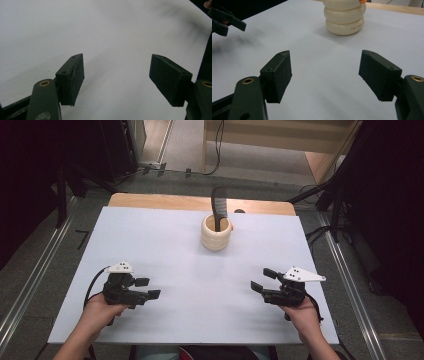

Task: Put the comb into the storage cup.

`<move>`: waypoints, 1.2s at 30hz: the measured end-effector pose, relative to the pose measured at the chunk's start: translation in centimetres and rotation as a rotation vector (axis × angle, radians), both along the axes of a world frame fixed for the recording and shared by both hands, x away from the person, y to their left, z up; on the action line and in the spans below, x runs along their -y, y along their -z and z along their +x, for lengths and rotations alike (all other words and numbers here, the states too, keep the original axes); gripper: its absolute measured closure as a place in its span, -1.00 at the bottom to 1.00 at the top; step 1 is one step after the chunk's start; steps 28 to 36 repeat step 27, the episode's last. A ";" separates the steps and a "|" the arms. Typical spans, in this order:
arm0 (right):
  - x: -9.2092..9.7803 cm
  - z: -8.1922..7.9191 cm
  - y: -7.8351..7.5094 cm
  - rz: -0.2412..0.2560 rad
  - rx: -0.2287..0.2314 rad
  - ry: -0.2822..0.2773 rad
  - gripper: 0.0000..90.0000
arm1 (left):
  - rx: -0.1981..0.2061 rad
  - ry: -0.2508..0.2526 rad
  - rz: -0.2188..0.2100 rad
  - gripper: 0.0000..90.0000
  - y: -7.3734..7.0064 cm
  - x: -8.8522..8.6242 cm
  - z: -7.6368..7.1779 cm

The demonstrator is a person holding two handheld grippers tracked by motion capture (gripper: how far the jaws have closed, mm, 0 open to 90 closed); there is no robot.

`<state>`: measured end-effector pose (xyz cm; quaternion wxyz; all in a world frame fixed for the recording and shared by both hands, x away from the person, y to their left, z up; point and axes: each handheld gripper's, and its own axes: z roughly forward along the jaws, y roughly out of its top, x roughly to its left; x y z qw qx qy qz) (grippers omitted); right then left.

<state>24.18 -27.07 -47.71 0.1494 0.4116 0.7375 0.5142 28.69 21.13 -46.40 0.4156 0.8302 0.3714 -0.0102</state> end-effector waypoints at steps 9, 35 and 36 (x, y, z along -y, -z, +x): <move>-0.1 0.2 0.3 0.003 -0.012 -0.009 -0.46 | -0.003 0.008 0.002 -0.36 0.1 0.1 0.1; -0.3 0.2 0.4 -0.003 -0.010 -0.028 -0.46 | -0.007 0.010 0.002 -0.36 0.2 0.1 0.1; -0.3 0.2 0.4 -0.003 -0.010 -0.028 -0.46 | -0.007 0.010 0.002 -0.36 0.2 0.1 0.1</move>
